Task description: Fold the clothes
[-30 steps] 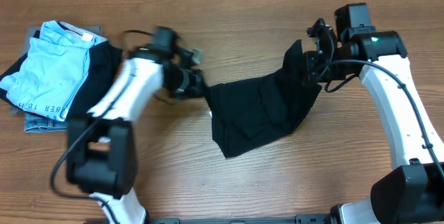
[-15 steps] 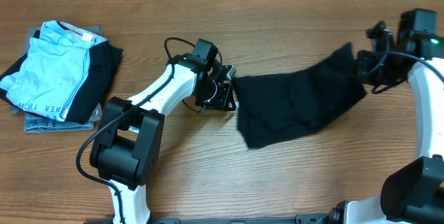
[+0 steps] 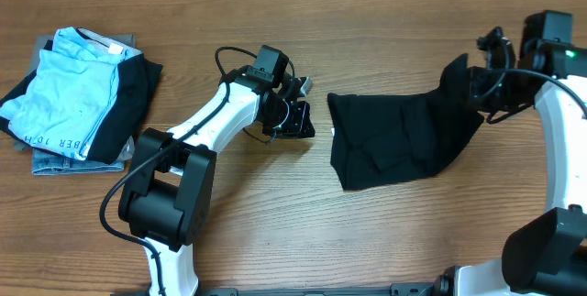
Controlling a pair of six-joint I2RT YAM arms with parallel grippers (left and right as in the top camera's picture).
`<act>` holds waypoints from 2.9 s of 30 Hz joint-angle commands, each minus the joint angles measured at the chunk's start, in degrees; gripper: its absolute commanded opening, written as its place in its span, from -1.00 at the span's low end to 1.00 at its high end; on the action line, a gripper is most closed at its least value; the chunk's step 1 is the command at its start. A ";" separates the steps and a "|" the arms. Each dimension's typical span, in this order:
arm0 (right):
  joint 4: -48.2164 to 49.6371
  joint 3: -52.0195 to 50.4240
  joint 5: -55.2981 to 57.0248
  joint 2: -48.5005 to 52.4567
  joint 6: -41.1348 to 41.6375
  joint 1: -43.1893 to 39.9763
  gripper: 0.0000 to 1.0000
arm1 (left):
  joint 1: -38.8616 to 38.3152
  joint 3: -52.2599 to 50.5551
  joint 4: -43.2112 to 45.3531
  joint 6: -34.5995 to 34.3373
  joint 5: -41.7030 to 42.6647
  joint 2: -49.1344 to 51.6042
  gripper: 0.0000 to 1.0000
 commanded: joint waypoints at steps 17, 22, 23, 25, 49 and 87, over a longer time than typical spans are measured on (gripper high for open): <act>-0.85 1.53 1.40 0.24 3.04 16.39 -0.92 | -3.72 -0.76 6.25 -1.16 -1.16 10.60 -0.92; 1.22 -0.22 1.46 0.24 4.74 21.14 -0.92 | -3.69 -0.76 6.60 -1.14 -1.16 10.62 -0.92; 2.21 -1.25 1.44 0.24 4.74 22.14 -0.92 | -3.69 -0.76 6.56 -1.14 -1.14 10.62 -0.92; 3.91 -3.21 1.46 0.24 4.72 23.45 -0.92 | -3.69 -0.76 6.51 -1.14 -0.76 10.62 -0.92; 24.02 -19.63 -6.19 4.59 6.03 24.94 -0.92 | -2.78 -0.74 5.40 1.46 -1.20 10.60 -0.92; 14.95 -6.80 -7.43 -6.25 13.60 14.40 1.00 | 8.92 14.45 -14.49 7.98 -1.11 6.47 -0.92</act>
